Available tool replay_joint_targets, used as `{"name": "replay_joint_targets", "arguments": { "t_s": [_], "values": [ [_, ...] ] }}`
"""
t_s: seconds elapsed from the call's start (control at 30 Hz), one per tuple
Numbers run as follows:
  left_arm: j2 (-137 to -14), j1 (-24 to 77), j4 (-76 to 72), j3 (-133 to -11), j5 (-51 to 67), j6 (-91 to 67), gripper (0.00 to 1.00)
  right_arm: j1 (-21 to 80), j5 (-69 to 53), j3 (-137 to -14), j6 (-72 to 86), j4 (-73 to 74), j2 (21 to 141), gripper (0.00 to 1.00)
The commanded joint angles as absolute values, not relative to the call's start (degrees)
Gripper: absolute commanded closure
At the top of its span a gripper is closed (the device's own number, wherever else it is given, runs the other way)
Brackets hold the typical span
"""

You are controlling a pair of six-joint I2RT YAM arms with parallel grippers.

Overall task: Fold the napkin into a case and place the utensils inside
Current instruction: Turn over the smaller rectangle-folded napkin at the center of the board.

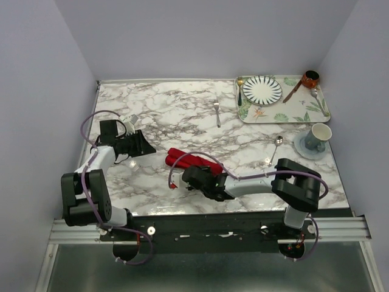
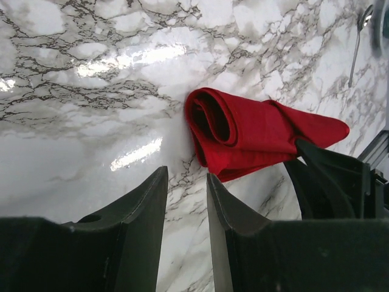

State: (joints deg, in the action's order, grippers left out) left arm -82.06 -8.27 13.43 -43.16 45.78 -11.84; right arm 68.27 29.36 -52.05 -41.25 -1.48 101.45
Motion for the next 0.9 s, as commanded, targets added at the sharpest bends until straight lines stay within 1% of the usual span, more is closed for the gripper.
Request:
{"name": "replay_joint_targets", "arguments": {
  "t_s": [0.0,0.07,0.17,0.3,0.37,0.43,0.47,0.5,0.57,0.67,0.7,0.77,0.8,0.87],
  "values": [
    [-77.5,-9.0,19.3,-42.9,44.5,-3.2,0.58,72.5,35.0,-51.8,-35.8,-0.3,100.5,0.56],
    [-76.5,-9.2,18.7,-42.5,44.7,-2.3,0.58,73.6,34.6,-52.1,-32.9,2.9,99.9,0.55],
    [-75.8,-9.2,20.3,-43.8,45.2,1.1,0.59,75.2,32.9,-53.3,-28.5,7.6,98.7,0.45],
    [-75.9,-9.1,27.7,-47.5,46.4,9.3,0.58,76.6,28.5,-55.2,-24.7,13.9,96.0,0.41],
    [-76.1,-8.7,30.8,-49.8,46.9,15.3,0.58,76.6,25.1,-55.9,-22.2,15.4,94.5,0.34],
    [-76.7,-8.1,35.8,-52.3,46.7,18.6,0.58,76.6,22.1,-57.5,-20.7,18.6,91.5,0.32],
    [-77.1,-7.5,37.3,-53.1,46.6,20.5,0.58,76.3,18.6,-57.8,-19.0,19.4,90.1,0.28],
    [-77.8,-7.1,40.1,-53.9,46.5,22.6,0.59,75.2,16.7,-58.3,-18.4,20.9,86.9,0.27],
    [-78.3,-6.2,41.7,-55.5,46.3,23.7,0.59,72.7,10.4,-60.5,-16.3,23.2,84.1,0.27],
    [-78.8,-3.3,42.4,-56.6,45.0,24.8,0.60,64.4,-1.7,-64.4,-12.8,28.2,80.3,0.28],
    [-79.1,-1.7,42.0,-56.7,44.4,24.7,0.61,60.3,-3.6,-65.0,-12.4,30.6,79.8,0.35],
    [-79.5,-0.4,41.7,-57.0,43.3,24.1,0.61,57.1,-5.1,-65.0,-12.0,32.5,80.0,0.41],
    [-80.2,-0.2,40.9,-57.1,43.1,23.6,0.62,54.5,-5.5,-64.3,-12.1,32.9,80.2,0.46],
    [-80.9,1.7,40.3,-57.6,42.5,22.7,0.62,52.0,-7.4,-62.4,-11.7,32.9,81.4,0.49]
  ]
}}
